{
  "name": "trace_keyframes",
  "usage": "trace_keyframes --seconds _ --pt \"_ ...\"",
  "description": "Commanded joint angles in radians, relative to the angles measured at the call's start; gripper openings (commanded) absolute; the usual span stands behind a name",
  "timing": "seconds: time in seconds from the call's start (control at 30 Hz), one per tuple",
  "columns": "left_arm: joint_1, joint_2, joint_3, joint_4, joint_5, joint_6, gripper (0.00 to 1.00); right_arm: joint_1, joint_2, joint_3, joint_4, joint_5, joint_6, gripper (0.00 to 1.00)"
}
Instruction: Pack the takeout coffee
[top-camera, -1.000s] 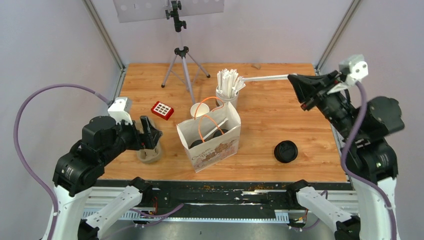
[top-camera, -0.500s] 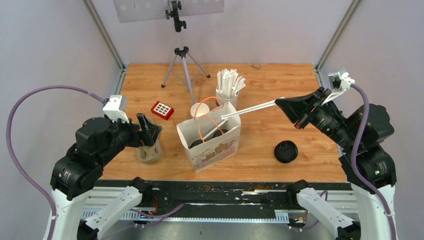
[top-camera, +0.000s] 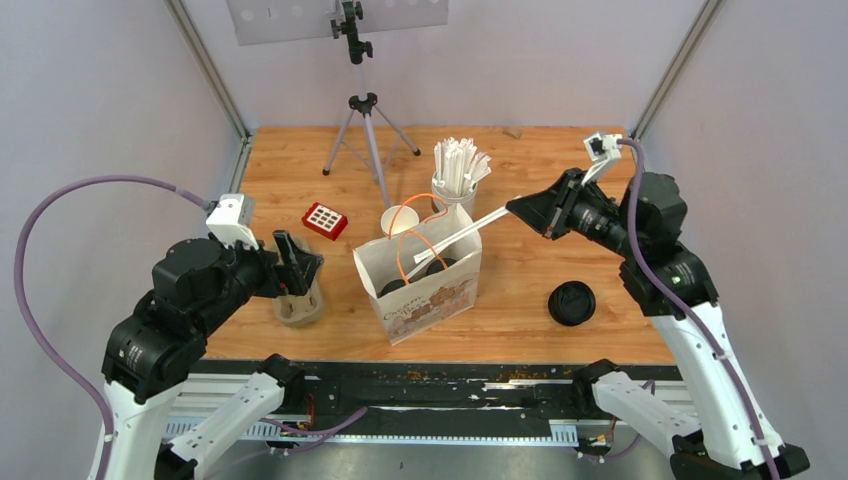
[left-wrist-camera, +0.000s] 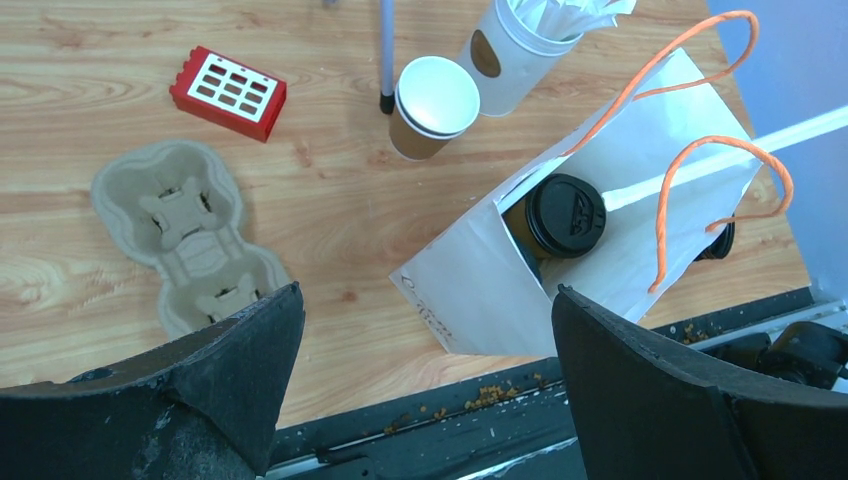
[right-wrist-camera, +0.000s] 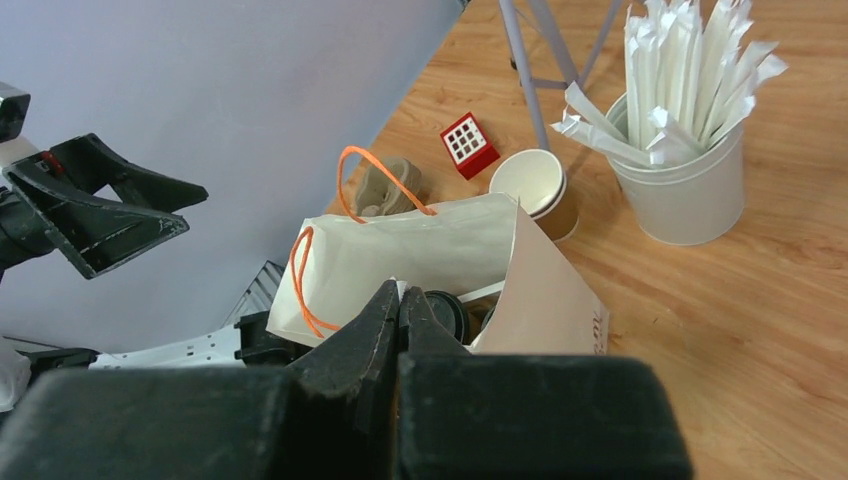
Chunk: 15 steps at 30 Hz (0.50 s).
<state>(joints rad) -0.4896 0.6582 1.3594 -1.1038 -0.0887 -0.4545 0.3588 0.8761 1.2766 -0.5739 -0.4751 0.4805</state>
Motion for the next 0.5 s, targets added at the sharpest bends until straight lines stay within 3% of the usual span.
trace_keyframes --seconds 0.0,0.23,0.47 --pt "-0.003 -0.031 -0.031 0.023 -0.022 0.000 1.00 0.055 0.043 -0.044 0.180 0.002 0.101 0.00" --pt "-0.003 -0.015 -0.040 0.045 0.004 -0.003 1.00 0.275 0.143 -0.102 0.317 0.118 0.130 0.03" --pt "-0.003 -0.001 -0.007 0.026 0.001 0.017 1.00 0.353 0.225 -0.119 0.318 0.153 0.169 0.06"
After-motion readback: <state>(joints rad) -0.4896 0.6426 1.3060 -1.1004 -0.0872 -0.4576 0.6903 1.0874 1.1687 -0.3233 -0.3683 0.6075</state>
